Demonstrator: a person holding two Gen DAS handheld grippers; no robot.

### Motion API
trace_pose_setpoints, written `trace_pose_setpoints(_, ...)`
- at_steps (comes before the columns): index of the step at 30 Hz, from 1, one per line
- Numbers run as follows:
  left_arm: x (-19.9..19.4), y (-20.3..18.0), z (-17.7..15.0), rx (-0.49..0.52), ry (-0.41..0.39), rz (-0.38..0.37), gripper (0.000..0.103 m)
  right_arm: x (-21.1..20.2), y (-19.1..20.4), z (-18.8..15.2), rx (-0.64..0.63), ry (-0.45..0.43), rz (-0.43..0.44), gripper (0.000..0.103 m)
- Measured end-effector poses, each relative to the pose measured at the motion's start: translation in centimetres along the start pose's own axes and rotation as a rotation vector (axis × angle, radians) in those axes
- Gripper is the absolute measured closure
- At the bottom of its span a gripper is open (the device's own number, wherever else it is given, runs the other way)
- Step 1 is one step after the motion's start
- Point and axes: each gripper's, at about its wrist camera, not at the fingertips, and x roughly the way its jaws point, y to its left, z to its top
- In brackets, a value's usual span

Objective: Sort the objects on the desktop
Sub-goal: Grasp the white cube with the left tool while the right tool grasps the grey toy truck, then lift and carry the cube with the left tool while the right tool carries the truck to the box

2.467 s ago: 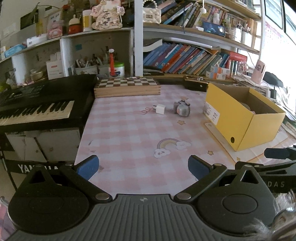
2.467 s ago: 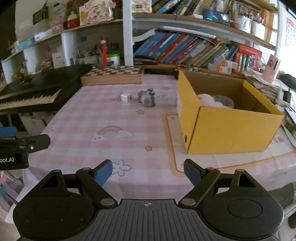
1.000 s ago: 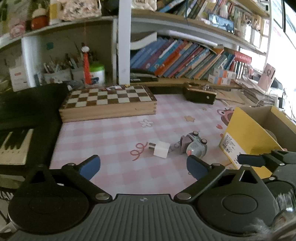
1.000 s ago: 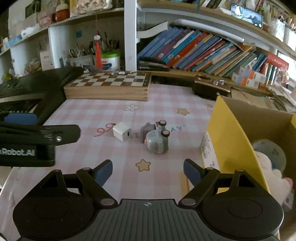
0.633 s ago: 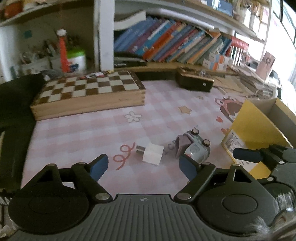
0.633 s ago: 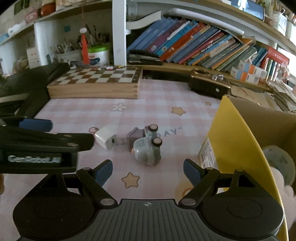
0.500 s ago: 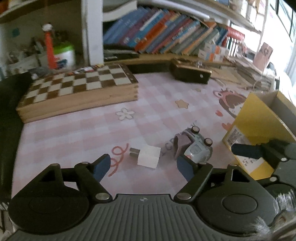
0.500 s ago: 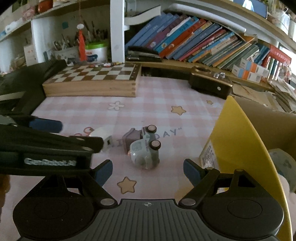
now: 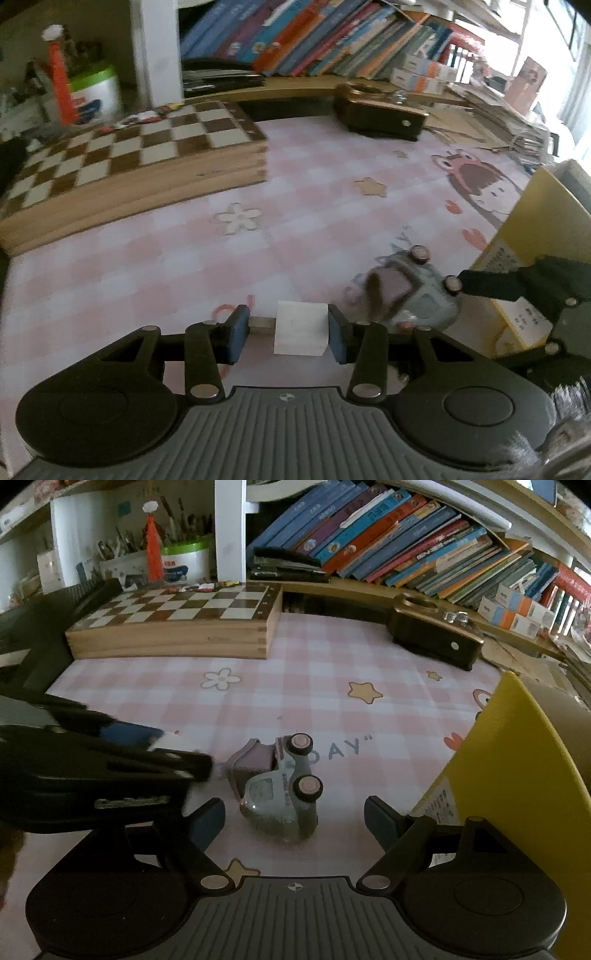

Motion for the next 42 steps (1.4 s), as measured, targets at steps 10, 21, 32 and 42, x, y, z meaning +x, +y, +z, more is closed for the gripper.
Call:
trace_pose_setpoints(10, -5.9, 3.5, -1.0, -0.175, -0.078, 0.023, 0.062, 1.5, -0.1, 0.7, 0.016, 0.004, 0.012, 0.027)
trace_pose_setpoints(21, -9.6, 2.6, -2.6, -0.217, -0.119, -0.013, 0.062, 0.3, 0.3, 1.1, 0.027, 0.007, 0.105, 0.058)
trace_pose_setpoints(32, -14.8, 2.1, -4.3, -0.242, -0.189, -0.021, 0.062, -5.9, 0.5, 1.1, 0.000, -0.087, 0.153, 0.058)
trace_pose_setpoints(42, -19.5, 0.7, -6.7, -0.238, -0.243, -0.044, 0.062, -11.9, 0.3, -1.2, -0.034, -0.123, 0.177, 0.058)
